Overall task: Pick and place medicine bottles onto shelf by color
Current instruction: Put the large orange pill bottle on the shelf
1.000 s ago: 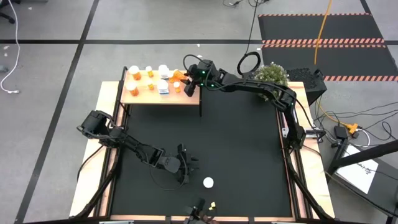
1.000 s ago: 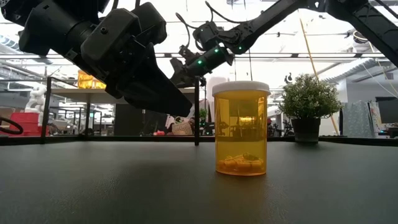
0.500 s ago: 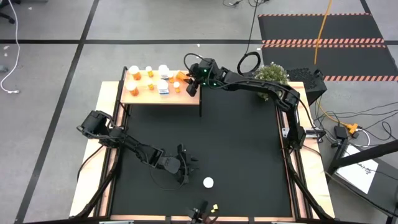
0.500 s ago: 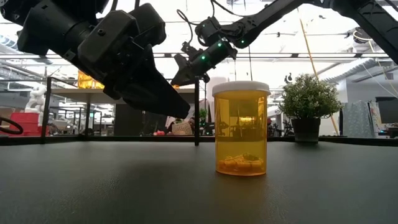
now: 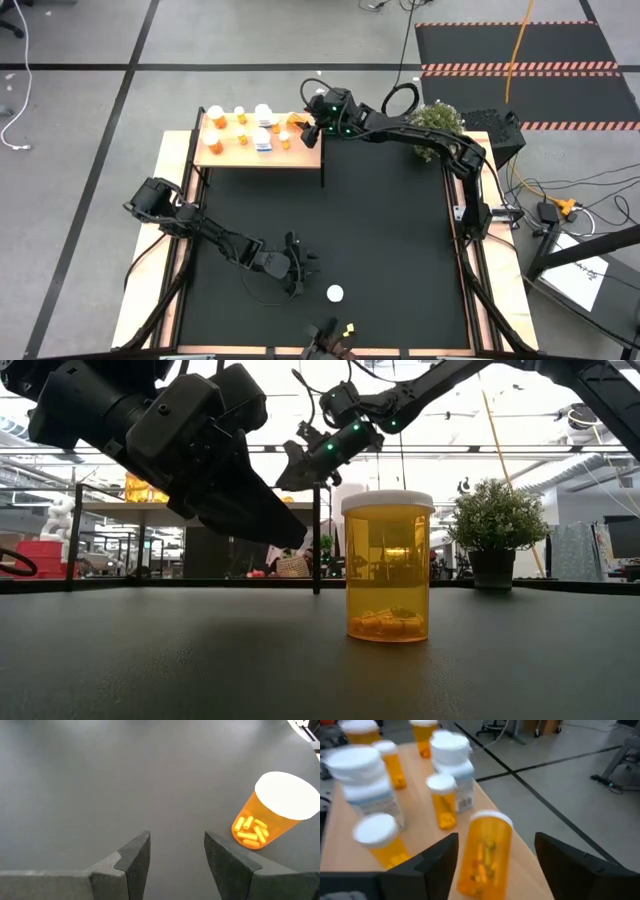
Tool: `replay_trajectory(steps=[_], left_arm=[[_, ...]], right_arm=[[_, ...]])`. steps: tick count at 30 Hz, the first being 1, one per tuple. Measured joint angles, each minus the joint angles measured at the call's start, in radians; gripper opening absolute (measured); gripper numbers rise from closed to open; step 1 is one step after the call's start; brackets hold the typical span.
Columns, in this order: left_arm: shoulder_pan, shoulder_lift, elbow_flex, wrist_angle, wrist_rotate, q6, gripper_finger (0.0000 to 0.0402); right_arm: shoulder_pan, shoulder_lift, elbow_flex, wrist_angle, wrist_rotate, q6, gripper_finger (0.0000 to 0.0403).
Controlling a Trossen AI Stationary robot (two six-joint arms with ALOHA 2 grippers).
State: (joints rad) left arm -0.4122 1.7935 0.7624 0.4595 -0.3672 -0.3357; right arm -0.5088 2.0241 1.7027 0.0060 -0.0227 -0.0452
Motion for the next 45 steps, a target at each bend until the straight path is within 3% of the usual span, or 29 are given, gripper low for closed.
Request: replay_trajectory(steps=[22,32,45], left_arm=[[0.020,0.000,0.000,0.024,0.000,0.021,0.0186],[0.020,0.000,0.000,0.024,0.000,0.026,0.0186],[0.026,0.000,0.000,0.023,0.000,0.037,0.0186]], right_arm=[[-0.005,0.008,0.000,-0.063,-0.009,-0.041,0.0265],[-0.038,0.009,0.001,-0.072,-0.162,-0.121,0.0265],[-0.032,0.009,0.001,-0.148,-0.161,-0.150,0.0247]])
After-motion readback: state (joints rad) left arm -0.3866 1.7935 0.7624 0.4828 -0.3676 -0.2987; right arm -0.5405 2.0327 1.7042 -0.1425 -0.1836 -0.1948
